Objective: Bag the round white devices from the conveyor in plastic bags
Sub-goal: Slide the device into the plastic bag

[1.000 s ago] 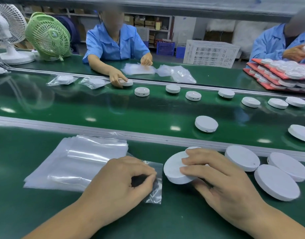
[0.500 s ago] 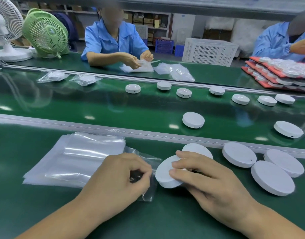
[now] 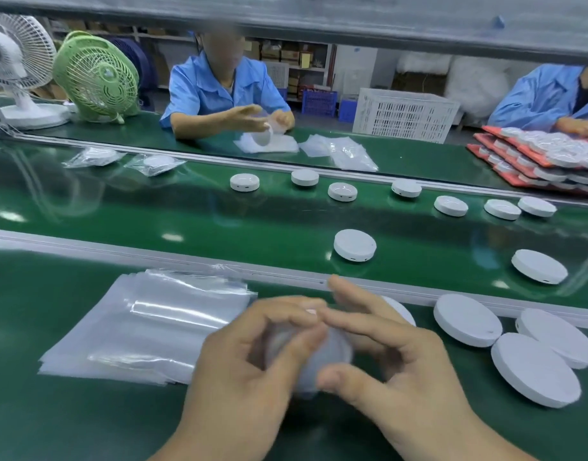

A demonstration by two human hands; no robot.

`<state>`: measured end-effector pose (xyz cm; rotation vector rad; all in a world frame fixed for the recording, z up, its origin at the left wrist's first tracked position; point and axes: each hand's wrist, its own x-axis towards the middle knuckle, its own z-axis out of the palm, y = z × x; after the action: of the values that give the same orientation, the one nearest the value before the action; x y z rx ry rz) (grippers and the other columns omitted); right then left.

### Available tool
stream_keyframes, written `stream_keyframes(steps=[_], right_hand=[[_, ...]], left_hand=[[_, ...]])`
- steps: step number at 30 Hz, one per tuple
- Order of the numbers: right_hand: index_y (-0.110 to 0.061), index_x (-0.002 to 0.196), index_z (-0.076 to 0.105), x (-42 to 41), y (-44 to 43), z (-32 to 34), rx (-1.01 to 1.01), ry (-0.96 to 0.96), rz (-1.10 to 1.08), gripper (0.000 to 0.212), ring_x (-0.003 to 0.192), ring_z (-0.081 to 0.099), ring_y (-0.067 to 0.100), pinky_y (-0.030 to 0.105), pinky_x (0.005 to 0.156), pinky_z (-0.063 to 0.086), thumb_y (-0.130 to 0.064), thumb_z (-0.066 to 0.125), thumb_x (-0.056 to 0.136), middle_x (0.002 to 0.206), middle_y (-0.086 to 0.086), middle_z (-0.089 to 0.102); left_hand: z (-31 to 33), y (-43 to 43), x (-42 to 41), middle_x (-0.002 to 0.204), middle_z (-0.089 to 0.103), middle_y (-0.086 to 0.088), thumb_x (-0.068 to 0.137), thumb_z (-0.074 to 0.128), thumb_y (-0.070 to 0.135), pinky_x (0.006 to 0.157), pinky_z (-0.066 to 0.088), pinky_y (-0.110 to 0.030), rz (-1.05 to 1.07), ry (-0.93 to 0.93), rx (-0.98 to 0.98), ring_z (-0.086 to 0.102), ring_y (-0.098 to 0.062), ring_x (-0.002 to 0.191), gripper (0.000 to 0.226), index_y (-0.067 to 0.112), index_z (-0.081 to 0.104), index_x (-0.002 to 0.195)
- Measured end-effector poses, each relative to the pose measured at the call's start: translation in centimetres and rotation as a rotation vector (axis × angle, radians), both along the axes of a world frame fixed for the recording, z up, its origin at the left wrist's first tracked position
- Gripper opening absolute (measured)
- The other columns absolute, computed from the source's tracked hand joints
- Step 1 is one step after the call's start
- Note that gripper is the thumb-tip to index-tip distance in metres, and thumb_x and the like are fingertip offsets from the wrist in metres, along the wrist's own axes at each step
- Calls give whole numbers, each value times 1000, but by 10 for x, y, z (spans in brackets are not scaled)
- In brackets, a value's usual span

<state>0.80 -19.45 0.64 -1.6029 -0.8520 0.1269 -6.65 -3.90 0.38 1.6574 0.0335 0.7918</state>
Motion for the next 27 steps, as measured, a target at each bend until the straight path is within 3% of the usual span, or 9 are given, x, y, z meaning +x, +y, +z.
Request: stream_keyframes(steps=[4,7,10,12,17,20,23,25,27], right_hand=[[-52,91,79,25,24,28,-261,-78,68,24,71,64,-9,13,69,51,-63,79,70,82,-23,76],[-46,85,80,77,45,48,-306,-169,-64,19,72,69,-6,15,66,53,-60,75,72,78,-24,75],[-44,80,80,162,61,56,-358,-260,-351,6,70,64,-11,10,60,46,-48,84,77,74,-32,71],[-36,86,81,220,70,57,-471,-334,-515,2,70,61,-7,14,64,44,-39,81,86,77,-28,69],[-10,114,69,297,94,26,-1111,-242,-653,22,80,61,23,29,67,50,-20,52,105,103,8,69],[-20,140,57,281,117,14,-1030,-112,-361,49,100,61,25,35,87,50,-52,40,107,128,9,64],[-40,152,42,247,121,5,-1073,-332,-190,77,144,42,26,45,116,35,-83,27,90,160,-3,43],[-46,142,46,221,110,1,-1183,-545,-145,77,133,52,24,44,104,45,-91,27,81,149,-7,53],[-43,122,50,202,96,5,-1142,-700,-185,61,109,60,21,38,82,48,-87,37,82,123,-10,60]], left_hand=[[6,14,13,94,76,9,85,78,35,74,52,-11,85,-17,-126,72,-5,89,12,34,71,94],[15,42,15,130,52,27,92,50,58,96,37,-4,106,124,351,51,6,122,35,48,46,126],[28,80,20,125,42,26,95,42,50,91,38,-12,165,295,1000,45,1,117,33,45,43,128],[29,93,25,123,48,28,94,44,58,92,44,-20,96,477,1148,46,1,116,35,49,48,128],[13,85,33,112,65,22,94,49,62,87,49,-25,-156,626,1249,53,-2,109,33,42,69,110],[4,76,34,73,65,31,88,56,57,61,37,-8,-171,555,1355,58,7,66,32,42,72,64],[-5,64,36,84,70,29,88,17,57,68,51,-12,-172,438,1123,65,7,79,63,40,76,72],[-10,58,37,97,70,26,81,23,61,83,49,-14,-231,473,1094,63,4,91,59,38,77,87],[-5,60,35,79,67,33,80,53,56,70,49,-9,-309,508,1171,61,6,74,29,40,75,67]])
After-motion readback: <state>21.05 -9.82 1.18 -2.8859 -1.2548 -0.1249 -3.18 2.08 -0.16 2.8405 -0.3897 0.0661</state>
